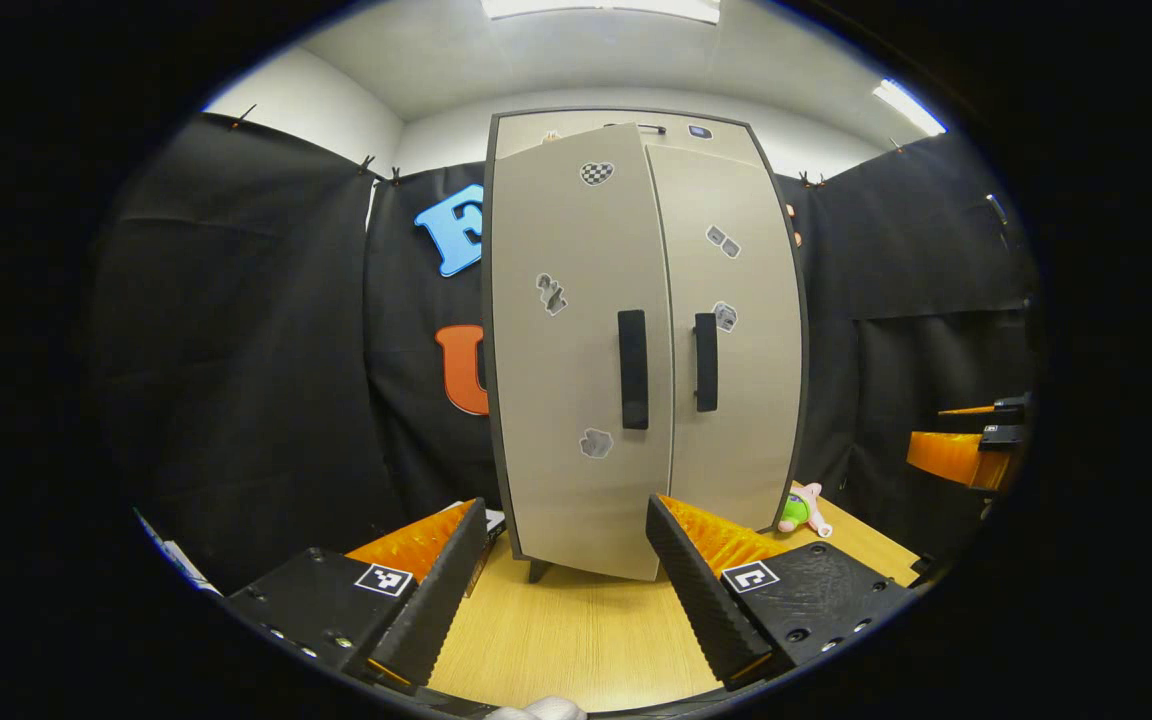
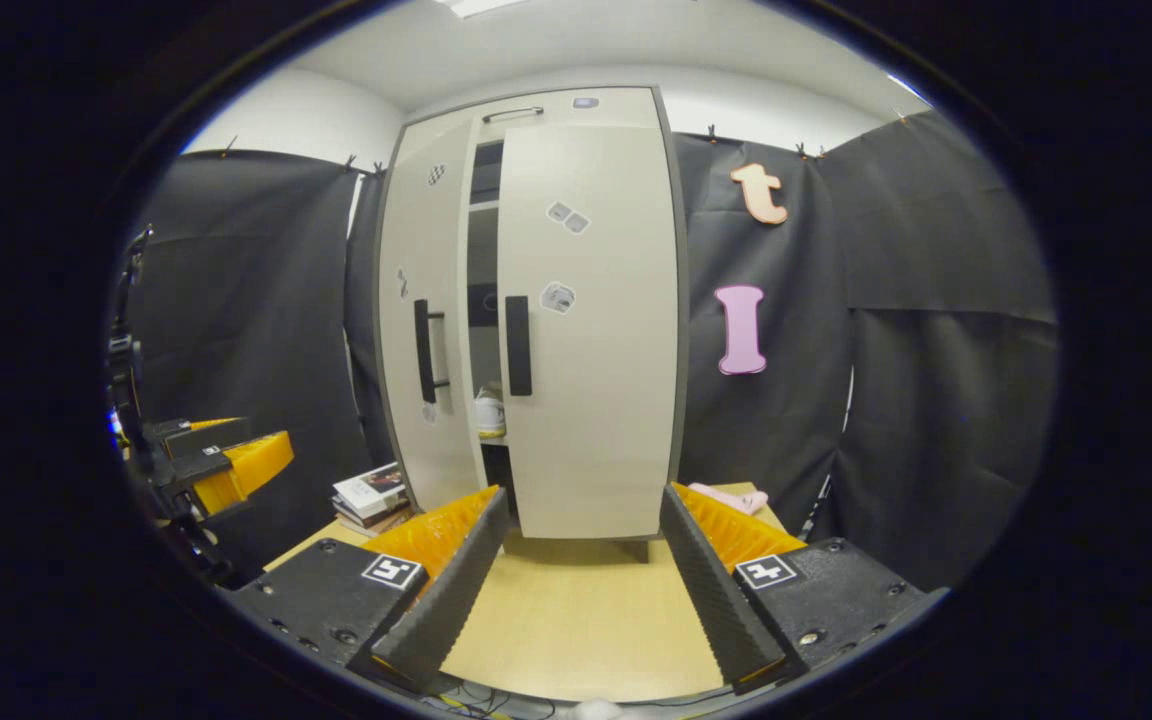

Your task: Grab one shoe with the right hand and put it into the shoe cabinet, grab the other shoe with the left hand and put it into the shoe cabinet; then close the right door with the right hand and the left door with the left hand.

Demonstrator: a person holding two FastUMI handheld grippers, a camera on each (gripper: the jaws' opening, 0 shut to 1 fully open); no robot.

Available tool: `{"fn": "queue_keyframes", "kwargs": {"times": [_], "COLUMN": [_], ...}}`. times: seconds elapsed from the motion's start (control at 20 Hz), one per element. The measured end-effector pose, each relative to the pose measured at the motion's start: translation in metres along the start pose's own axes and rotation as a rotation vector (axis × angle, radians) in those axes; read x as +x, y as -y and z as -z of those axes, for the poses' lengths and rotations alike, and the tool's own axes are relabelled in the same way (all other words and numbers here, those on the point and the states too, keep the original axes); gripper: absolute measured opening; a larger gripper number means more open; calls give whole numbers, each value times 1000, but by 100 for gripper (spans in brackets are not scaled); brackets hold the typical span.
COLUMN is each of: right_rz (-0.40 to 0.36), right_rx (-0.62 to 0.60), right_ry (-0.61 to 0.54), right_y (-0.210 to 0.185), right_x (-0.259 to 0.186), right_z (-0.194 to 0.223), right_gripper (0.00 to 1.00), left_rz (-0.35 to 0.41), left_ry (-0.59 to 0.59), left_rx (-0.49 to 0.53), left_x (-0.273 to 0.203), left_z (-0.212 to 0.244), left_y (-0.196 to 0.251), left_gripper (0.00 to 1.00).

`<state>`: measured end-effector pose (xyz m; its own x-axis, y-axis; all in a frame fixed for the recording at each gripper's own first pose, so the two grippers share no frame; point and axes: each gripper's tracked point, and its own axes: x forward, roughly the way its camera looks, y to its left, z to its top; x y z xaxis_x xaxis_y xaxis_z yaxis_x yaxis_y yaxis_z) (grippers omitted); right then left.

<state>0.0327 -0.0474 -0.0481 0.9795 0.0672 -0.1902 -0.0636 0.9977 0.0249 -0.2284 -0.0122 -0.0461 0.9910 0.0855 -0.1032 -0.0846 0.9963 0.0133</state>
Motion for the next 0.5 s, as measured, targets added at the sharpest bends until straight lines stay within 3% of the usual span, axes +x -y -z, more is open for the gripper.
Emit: {"fn": "queue_keyframes", "kwargs": {"times": [0.05, 0.1, 0.35, 0.5], "right_rz": [3, 6, 9, 9], "right_rx": [-1, 1, 5, 11], "right_ry": [1, 5, 10, 12], "right_y": [0, 1, 2, 1], "right_x": [0, 0, -1, -1], "right_z": [-1, -1, -2, -2], "right_gripper": [99, 99, 99, 99], "left_rz": [0, 2, 11, 18], "left_ry": [-2, -1, 13, 12], "left_rx": [0, 1, -5, 4], "left_x": [1, 1, 0, 2], "left_z": [2, 1, -4, -3], "left_y": [-1, -1, 2, 1], "left_gripper": [100, 96, 100, 96]}}
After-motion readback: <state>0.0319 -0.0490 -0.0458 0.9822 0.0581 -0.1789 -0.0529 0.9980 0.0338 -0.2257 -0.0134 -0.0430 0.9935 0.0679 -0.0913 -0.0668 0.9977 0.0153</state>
